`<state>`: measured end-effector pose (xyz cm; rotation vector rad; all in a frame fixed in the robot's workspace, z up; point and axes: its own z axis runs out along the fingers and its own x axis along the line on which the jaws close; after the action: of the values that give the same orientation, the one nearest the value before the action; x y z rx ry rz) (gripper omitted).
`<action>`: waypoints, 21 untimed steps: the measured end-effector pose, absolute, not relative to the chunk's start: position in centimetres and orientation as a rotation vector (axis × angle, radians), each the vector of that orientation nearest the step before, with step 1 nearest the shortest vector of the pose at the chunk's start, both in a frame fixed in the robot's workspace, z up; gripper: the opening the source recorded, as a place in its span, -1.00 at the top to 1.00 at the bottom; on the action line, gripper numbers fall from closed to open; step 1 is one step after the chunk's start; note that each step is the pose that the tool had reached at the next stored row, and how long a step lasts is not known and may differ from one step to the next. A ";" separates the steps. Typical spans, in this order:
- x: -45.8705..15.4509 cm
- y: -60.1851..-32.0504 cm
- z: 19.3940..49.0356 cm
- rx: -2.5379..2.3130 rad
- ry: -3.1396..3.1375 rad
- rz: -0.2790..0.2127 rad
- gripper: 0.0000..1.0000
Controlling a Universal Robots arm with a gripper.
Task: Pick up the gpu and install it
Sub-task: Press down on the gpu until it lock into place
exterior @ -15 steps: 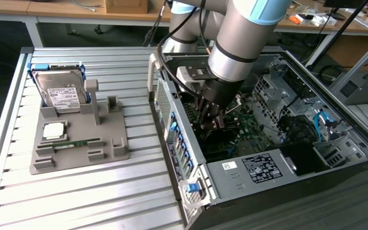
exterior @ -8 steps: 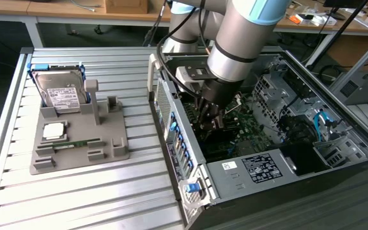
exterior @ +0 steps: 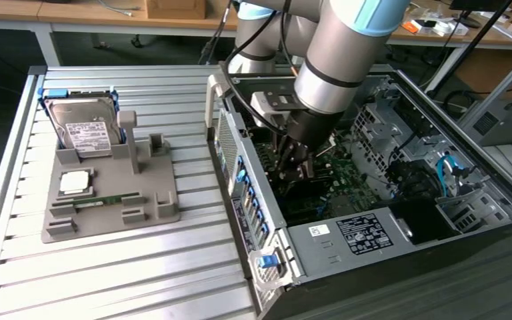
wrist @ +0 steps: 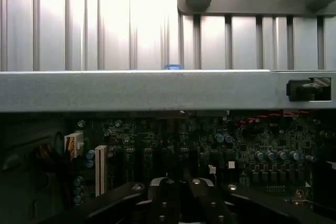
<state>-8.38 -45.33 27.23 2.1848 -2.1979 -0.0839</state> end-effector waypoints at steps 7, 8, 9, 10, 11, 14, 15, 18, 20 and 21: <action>-8.3 -45.3 27.2 2.185 -2.198 -0.084 0.80; -8.3 -45.3 27.2 2.185 -2.198 -0.084 0.80; -8.3 -45.3 27.2 2.185 -2.198 -0.084 0.80; -8.3 -45.3 27.2 2.185 -2.198 -0.084 0.80; -8.3 -45.3 27.2 2.185 -2.198 -0.084 0.80; -8.3 -45.3 27.1 2.185 -2.198 -0.084 0.80; -8.3 -45.3 27.1 2.185 -2.198 -0.084 0.80; -8.3 -45.3 27.1 2.185 -2.198 -0.084 0.80; -8.3 -45.3 27.1 2.185 -2.198 -0.084 0.80; -8.3 -45.3 27.1 2.185 -2.198 -0.084 0.80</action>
<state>-8.28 -45.32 27.09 2.1849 -2.1979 -0.0839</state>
